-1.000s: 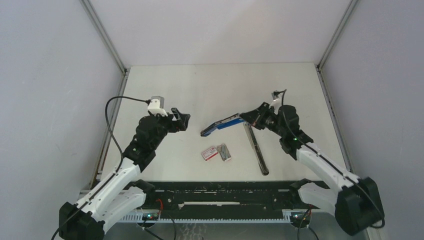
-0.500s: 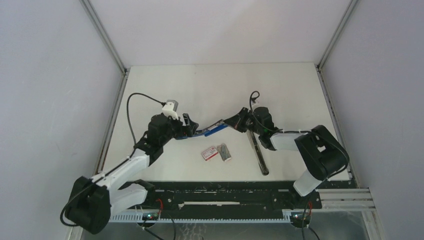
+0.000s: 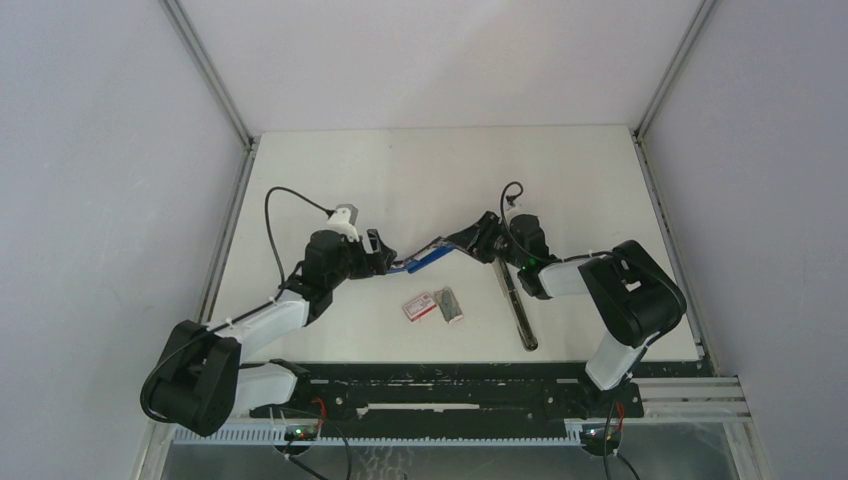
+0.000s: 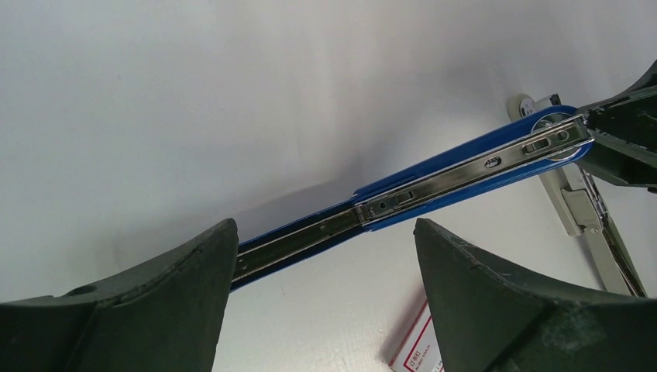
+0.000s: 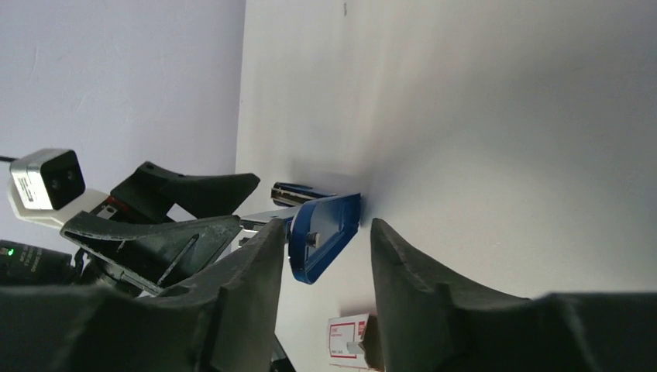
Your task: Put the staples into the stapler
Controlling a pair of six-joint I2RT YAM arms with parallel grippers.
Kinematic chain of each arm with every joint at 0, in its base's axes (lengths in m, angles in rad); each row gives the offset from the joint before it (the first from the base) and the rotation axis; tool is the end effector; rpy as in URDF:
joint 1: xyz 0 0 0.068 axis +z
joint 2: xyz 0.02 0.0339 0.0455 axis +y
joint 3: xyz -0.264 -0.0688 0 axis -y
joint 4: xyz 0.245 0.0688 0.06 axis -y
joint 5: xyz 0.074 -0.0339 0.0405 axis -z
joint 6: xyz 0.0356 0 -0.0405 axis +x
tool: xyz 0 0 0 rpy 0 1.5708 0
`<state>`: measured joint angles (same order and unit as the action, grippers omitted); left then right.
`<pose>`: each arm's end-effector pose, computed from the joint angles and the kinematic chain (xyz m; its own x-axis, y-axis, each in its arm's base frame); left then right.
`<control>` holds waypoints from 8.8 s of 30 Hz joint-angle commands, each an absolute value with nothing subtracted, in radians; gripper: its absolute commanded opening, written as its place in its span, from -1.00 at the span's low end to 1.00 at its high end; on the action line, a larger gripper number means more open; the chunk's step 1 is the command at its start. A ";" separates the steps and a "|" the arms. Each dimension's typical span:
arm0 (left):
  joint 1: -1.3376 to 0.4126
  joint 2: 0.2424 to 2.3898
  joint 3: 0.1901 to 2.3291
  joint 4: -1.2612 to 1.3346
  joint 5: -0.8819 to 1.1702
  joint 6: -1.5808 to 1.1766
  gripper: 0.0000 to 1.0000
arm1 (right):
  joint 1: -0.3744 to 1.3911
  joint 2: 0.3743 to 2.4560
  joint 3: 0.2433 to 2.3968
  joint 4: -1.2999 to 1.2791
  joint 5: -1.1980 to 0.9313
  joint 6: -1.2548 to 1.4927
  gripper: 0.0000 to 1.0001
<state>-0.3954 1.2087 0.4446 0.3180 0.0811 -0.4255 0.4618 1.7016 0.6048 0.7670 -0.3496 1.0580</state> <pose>0.2237 -0.0965 0.1870 -0.5490 -0.2167 -0.8073 0.2468 0.8807 -0.4042 0.2822 0.1541 0.1498 -0.7598 0.5363 -0.3675 -0.0951 0.4676 0.8788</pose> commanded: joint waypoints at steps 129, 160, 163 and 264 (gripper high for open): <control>-0.588 0.914 0.293 0.359 -0.276 -0.321 0.79 | 0.876 1.664 0.962 -0.247 0.172 0.801 -0.42; -0.589 0.982 0.322 0.347 -0.255 -0.320 0.80 | 0.889 1.653 1.012 -0.263 0.225 0.686 -0.67; -0.588 0.994 0.327 0.347 -0.248 -0.321 0.80 | 0.895 1.608 1.012 -0.269 0.230 0.656 -0.66; -0.588 1.073 0.367 0.327 -0.219 -0.328 0.81 | 0.976 1.797 1.109 -0.366 0.187 0.514 -0.58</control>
<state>-0.5850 1.0737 0.3000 0.3042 -0.2287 -0.3141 0.9653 1.7897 1.0744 -0.3756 0.1677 0.5159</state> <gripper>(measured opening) 0.900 0.231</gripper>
